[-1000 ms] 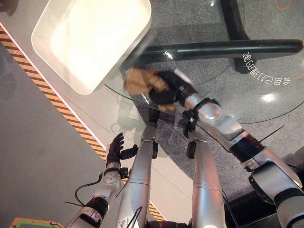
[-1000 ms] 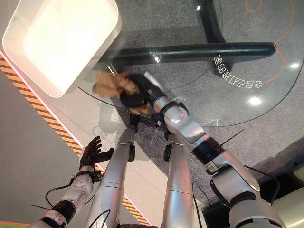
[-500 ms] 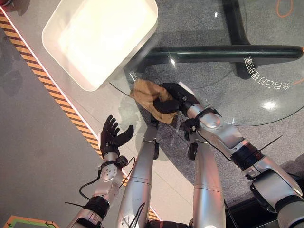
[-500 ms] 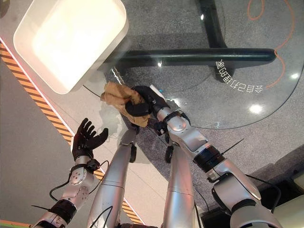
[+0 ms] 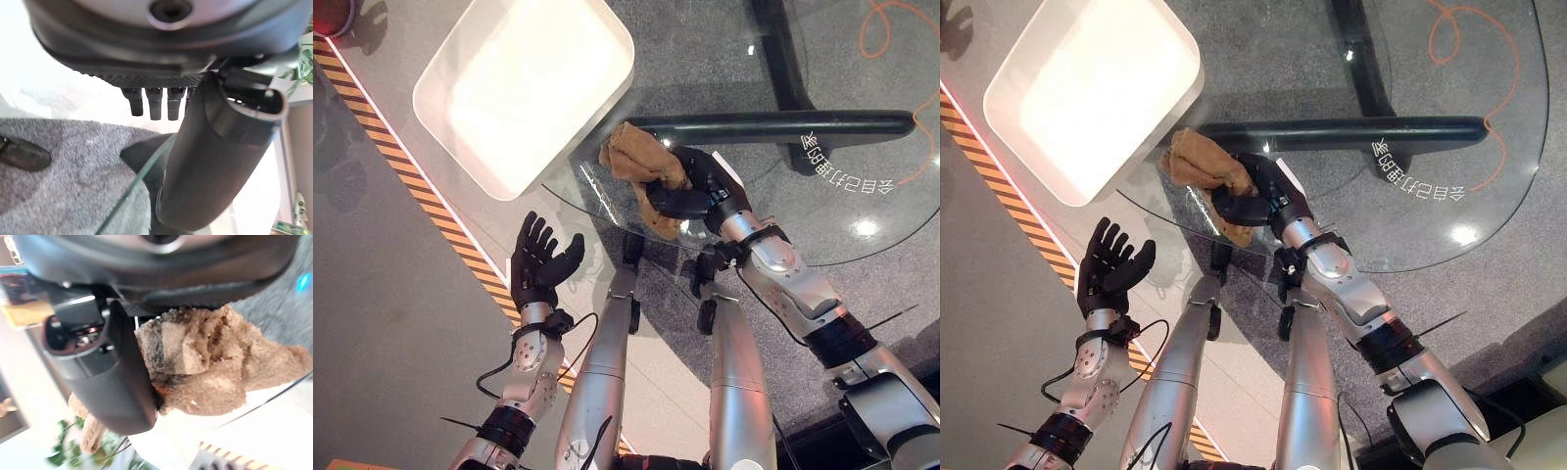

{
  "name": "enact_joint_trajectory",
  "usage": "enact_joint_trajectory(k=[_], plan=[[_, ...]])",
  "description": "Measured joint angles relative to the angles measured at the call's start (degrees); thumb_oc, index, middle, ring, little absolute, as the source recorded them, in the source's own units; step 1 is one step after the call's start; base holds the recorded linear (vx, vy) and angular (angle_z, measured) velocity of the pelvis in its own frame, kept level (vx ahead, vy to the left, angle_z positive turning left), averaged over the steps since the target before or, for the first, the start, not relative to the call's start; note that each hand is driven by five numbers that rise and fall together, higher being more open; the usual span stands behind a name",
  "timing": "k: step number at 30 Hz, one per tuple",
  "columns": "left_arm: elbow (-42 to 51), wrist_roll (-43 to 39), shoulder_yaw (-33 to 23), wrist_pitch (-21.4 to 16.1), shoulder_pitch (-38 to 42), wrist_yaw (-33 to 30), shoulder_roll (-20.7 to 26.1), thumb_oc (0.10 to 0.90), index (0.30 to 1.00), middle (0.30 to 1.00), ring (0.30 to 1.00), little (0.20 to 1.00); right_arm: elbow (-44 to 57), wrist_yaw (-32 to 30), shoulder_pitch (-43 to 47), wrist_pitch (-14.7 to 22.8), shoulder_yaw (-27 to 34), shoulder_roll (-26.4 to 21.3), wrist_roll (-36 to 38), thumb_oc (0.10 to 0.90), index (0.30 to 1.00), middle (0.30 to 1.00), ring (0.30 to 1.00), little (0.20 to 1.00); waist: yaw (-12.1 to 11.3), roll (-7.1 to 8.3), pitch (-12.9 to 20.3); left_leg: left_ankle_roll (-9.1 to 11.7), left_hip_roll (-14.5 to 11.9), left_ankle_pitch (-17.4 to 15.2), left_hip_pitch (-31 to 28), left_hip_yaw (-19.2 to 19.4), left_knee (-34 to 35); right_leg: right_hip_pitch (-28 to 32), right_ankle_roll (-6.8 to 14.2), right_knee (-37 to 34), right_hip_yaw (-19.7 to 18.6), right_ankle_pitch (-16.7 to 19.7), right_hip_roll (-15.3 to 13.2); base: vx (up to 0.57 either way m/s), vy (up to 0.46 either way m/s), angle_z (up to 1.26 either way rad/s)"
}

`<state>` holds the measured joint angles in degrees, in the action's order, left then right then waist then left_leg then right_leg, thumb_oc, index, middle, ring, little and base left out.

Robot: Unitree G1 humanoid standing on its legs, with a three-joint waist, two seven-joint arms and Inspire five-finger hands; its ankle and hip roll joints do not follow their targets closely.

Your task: Wipe the table with a cloth and put it in the basket.

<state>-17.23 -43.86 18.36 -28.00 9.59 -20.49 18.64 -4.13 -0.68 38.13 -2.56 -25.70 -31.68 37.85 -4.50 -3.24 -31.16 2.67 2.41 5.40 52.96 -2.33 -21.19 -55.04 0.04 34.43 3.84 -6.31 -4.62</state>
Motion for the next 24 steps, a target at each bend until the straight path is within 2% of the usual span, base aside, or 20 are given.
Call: enact_joint_trajectory(k=[5, 8, 10, 13, 16, 24], plan=[[1.80, -5.08, 0.28, 0.33, -1.22, 5.23, 0.03, 0.800, 0.900, 0.900, 0.900, 0.900, 5.31, 5.07, -0.82, 0.76, -0.09, -0.03, 1.14, 0.100, 0.300, 0.300, 0.300, 0.200, 0.02, 0.00, 0.00, -0.06, -0.16, 0.06, -1.09, -0.03, 0.07, 1.26, 0.29, -0.06, 0.11, 0.16, 0.17, 0.00, -0.014, 0.00], [4.39, -11.82, 0.63, 1.91, -1.26, 14.92, 0.35, 0.800, 0.900, 0.900, 0.900, 0.900, 8.04, 7.06, -0.76, 2.18, 0.25, 0.01, 1.89, 0.100, 0.300, 0.300, 0.300, 0.200, -0.01, 0.01, 0.00, -0.23, -0.13, 0.16, -1.52, -0.03, 0.11, 1.81, 0.30, -0.46, 0.14, 0.15, 0.11, 0.00, 0.000, 0.00], [6.97, -18.08, 2.72, 3.16, -1.27, 24.60, 1.51, 0.800, 0.900, 0.900, 0.900, 0.900, 9.01, 8.25, -0.89, 3.82, 0.70, 0.04, 3.45, 0.100, 0.300, 0.300, 0.300, 0.200, 0.27, 0.01, 0.00, -0.12, -0.05, -0.09, -1.71, 0.00, 0.12, 2.07, 0.30, -0.63, -0.12, 0.16, 0.01, 0.00, 0.000, 0.00], [9.59, -22.85, 5.06, 4.73, -1.21, 32.61, 2.01, 0.800, 0.900, 0.900, 0.900, 0.900, 9.28, 10.08, -1.30, 5.44, 1.05, 0.39, 5.53, 0.100, 0.300, 0.300, 0.300, 0.200, 0.57, 0.01, -0.01, -0.30, 0.06, -0.20, -1.72, 0.14, 0.11, 2.06, 0.43, -0.74, -0.58, 0.24, 0.02, 0.00, 0.006, -0.03], [10.55, -25.43, 6.05, 5.67, -1.09, 36.83, 1.96, 0.800, 0.900, 0.900, 0.900, 0.900, 9.29, 11.76, -1.91, 5.91, 1.12, 1.11, 7.95, 0.100, 0.300, 0.300, 0.300, 0.200, 1.59, 0.03, -0.02, -0.53, 0.07, -0.34, -1.77, 0.45, 0.12, 2.08, 0.65, -1.01, -0.96, 0.37, 0.12, -0.01, 0.001, -0.07], [11.41, -32.03, 6.38, 11.49, 0.71, 48.54, 1.92, 0.800, 0.900, 0.900, 0.900, 0.900, 11.58, 16.70, -4.63, 6.92, 1.53, 2.34, 11.69, 0.100, 0.300, 0.300, 0.300, 0.200, 3.43, 0.09, -0.05, -1.04, -0.30, -0.36, -2.52, 1.20, 0.13, 3.25, 0.96, -2.12, -1.36, 0.84, 0.59, 0.00, -0.012, -0.04]])
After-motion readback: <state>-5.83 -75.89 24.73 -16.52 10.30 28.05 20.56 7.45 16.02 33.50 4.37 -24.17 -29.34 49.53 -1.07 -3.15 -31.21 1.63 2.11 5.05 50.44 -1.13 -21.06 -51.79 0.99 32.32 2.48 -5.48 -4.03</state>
